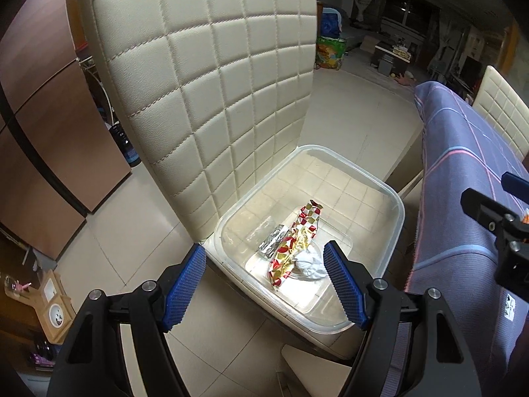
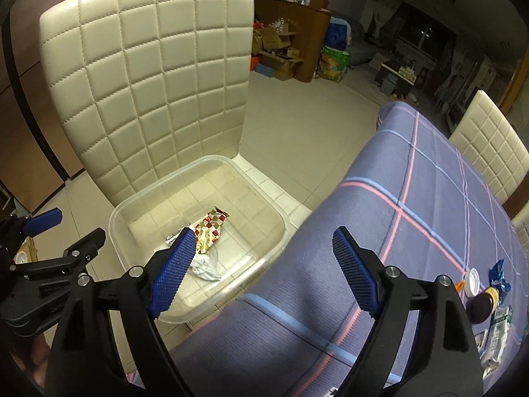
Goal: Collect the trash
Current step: 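Lower the white tissue into the bin and open the right tool, then move both tools back over the table toward the cartons, then grasp the torn blue-and-white carton with the left tool while the right tool grasps the green milk carton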
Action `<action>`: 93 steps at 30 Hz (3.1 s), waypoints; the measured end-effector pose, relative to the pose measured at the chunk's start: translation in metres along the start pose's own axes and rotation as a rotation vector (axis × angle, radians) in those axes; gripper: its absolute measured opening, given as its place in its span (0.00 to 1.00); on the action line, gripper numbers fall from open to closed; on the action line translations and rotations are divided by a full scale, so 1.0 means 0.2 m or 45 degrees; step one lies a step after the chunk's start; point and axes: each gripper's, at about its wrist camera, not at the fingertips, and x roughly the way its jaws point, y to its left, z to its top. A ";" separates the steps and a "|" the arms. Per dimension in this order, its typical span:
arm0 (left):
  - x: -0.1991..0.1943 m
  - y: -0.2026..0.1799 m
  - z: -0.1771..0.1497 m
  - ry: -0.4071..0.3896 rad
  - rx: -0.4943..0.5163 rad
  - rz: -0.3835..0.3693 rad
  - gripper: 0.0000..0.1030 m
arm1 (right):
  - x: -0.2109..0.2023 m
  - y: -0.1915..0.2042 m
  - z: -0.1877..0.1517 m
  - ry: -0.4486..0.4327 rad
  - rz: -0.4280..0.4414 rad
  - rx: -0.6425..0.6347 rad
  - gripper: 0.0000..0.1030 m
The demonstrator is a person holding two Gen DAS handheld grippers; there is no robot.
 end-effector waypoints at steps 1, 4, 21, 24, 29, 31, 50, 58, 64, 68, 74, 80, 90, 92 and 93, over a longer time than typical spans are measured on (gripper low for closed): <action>-0.01 -0.01 0.00 -0.003 0.006 -0.002 0.70 | -0.01 -0.01 -0.01 0.003 0.000 0.006 0.81; -0.06 -0.05 0.00 -0.014 0.024 -0.009 0.70 | -0.04 -0.05 -0.03 -0.002 -0.004 0.026 0.81; -0.31 -0.53 -0.04 -0.047 0.197 -0.143 0.70 | -0.31 -0.53 -0.34 -0.028 -0.109 0.226 0.81; -0.34 -0.68 -0.07 -0.042 0.263 -0.192 0.70 | -0.35 -0.67 -0.43 -0.016 -0.145 0.291 0.81; -0.38 -0.97 -0.13 -0.016 0.378 -0.278 0.70 | -0.41 -0.93 -0.62 0.015 -0.223 0.410 0.81; -0.39 -1.09 -0.15 -0.001 0.424 -0.318 0.70 | -0.43 -1.03 -0.68 0.029 -0.249 0.458 0.81; -0.50 -1.95 -0.37 0.060 0.776 -0.524 0.70 | -0.59 -1.69 -1.10 0.067 -0.391 0.700 0.78; -0.42 -2.13 -0.40 0.147 0.842 -0.516 0.70 | -0.51 -1.78 -1.10 0.136 -0.261 0.733 0.70; -0.39 -2.16 -0.36 0.165 0.836 -0.492 0.70 | -0.49 -1.78 -1.03 0.140 -0.213 0.712 0.71; -0.34 -2.16 -0.34 0.196 0.818 -0.492 0.70 | -0.45 -1.76 -0.98 0.158 -0.219 0.694 0.71; -0.31 -2.17 -0.35 0.194 0.837 -0.493 0.70 | -0.31 -1.79 -1.00 0.265 -0.210 0.733 0.70; -0.32 -2.17 -0.34 0.186 0.854 -0.483 0.46 | -0.29 -1.81 -1.02 0.294 -0.189 0.761 0.57; -0.44 -2.08 -0.35 0.167 0.863 -0.516 0.32 | -0.43 -1.74 -1.02 0.262 -0.218 0.728 0.56; -0.46 -2.03 -0.35 0.154 0.850 -0.519 0.32 | -0.47 -1.70 -1.02 0.255 -0.218 0.713 0.56; -0.47 -2.02 -0.35 0.150 0.844 -0.521 0.32 | -0.48 -1.69 -1.02 0.251 -0.218 0.707 0.56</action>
